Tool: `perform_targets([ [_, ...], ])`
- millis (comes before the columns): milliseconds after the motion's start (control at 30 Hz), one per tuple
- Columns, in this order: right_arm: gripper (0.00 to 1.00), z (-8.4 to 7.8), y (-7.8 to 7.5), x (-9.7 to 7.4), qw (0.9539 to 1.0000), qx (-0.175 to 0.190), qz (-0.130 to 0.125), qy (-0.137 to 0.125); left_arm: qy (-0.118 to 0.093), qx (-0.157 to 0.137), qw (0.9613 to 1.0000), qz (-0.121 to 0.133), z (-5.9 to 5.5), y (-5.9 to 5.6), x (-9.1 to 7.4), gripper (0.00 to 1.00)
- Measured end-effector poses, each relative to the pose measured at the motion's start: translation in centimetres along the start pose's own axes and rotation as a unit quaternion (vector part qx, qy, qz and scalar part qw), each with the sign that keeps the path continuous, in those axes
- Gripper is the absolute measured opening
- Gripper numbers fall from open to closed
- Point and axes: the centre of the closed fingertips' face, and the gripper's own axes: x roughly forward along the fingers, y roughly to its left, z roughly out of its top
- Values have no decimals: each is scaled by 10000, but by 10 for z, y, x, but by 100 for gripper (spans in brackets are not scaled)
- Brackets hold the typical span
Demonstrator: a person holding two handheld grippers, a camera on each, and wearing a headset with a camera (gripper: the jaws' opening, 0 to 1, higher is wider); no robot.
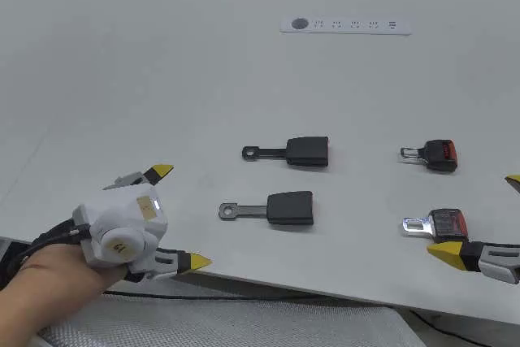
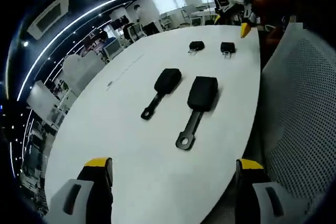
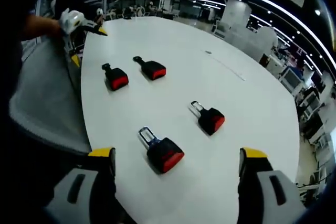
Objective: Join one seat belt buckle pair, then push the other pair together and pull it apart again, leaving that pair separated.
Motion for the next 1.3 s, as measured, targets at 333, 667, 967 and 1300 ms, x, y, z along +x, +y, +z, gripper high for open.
perform_targets([
  [333,99,4,3,2,10000,10,-12,-27,10,-9,10000,-6,0,-1,0,100],
  [667,93,13,-1,3,9998,119,-62,-112,33,5,10000,-14,0,-1,0,100],
  [967,95,14,3,4,9999,-10,35,-94,162,79,9998,33,-6,0,1,100],
  [1300,98,25,6,-5,9989,-369,214,-191,198,197,9996,-66,-4,0,-4,100],
])
